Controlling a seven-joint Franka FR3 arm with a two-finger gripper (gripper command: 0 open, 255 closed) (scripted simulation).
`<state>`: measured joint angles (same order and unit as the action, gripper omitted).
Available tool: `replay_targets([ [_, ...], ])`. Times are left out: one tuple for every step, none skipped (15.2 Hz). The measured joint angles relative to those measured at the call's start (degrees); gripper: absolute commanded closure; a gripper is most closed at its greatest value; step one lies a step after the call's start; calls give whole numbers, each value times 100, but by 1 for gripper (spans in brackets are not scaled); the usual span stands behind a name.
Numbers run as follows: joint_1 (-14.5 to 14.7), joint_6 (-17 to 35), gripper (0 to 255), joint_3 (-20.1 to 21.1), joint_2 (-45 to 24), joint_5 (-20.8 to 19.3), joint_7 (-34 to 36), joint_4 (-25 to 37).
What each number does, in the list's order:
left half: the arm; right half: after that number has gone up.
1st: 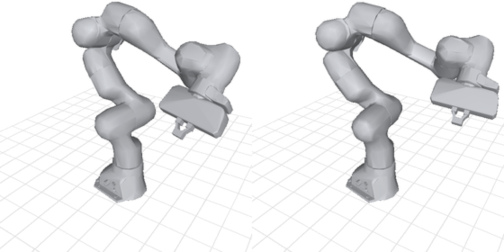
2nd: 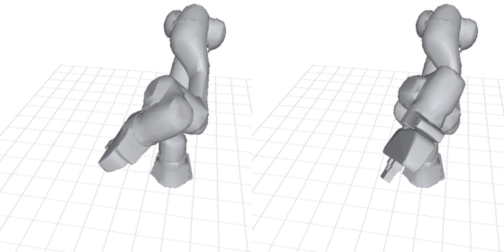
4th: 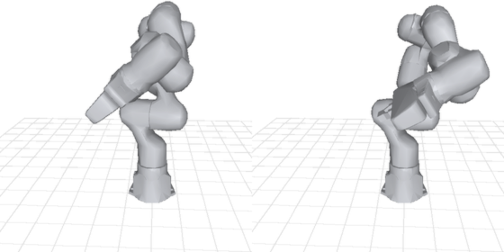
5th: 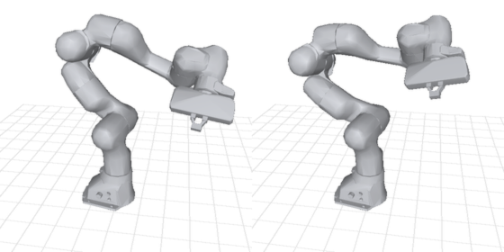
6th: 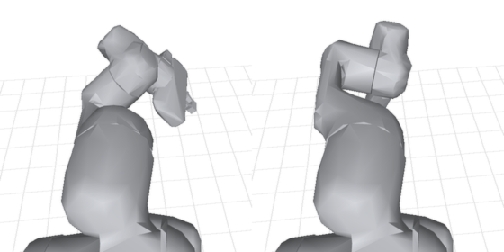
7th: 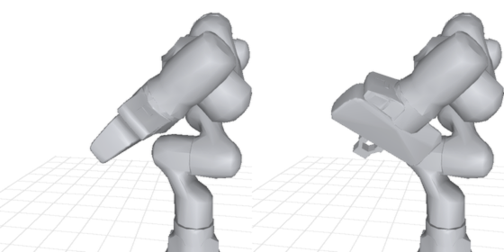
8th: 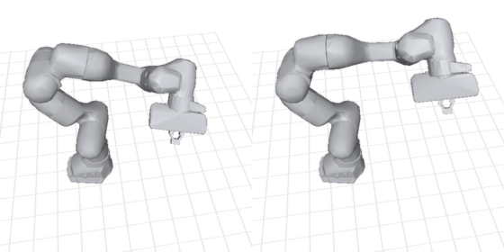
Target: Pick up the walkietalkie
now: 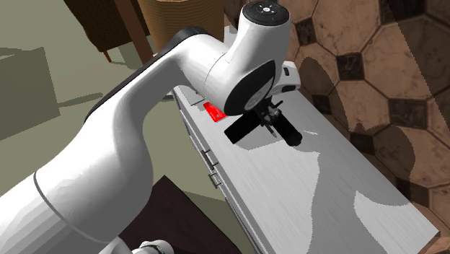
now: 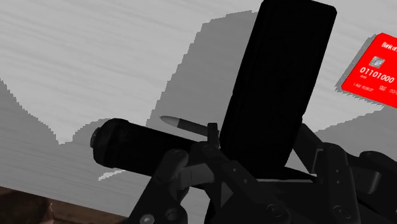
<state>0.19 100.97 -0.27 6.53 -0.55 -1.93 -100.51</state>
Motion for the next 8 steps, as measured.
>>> replay_targets([
  [0, -72, 255, 0, -14, 0, -1, 86],
  [-1, -159, 255, -1, -26, 1, -4, 184],
  [-2, -229, 255, -3, -43, 1, -8, 271],
  [-2, -314, 255, -2, -67, 2, -7, 381],
  [-4, -386, 255, -5, -96, 2, -12, 482],
  [-2, -480, 255, -3, -126, 2, -10, 607],
  [4, -558, 255, 4, -139, 2, 2, 697],
  [-2, -646, 255, -3, -189, 3, -13, 834],
])
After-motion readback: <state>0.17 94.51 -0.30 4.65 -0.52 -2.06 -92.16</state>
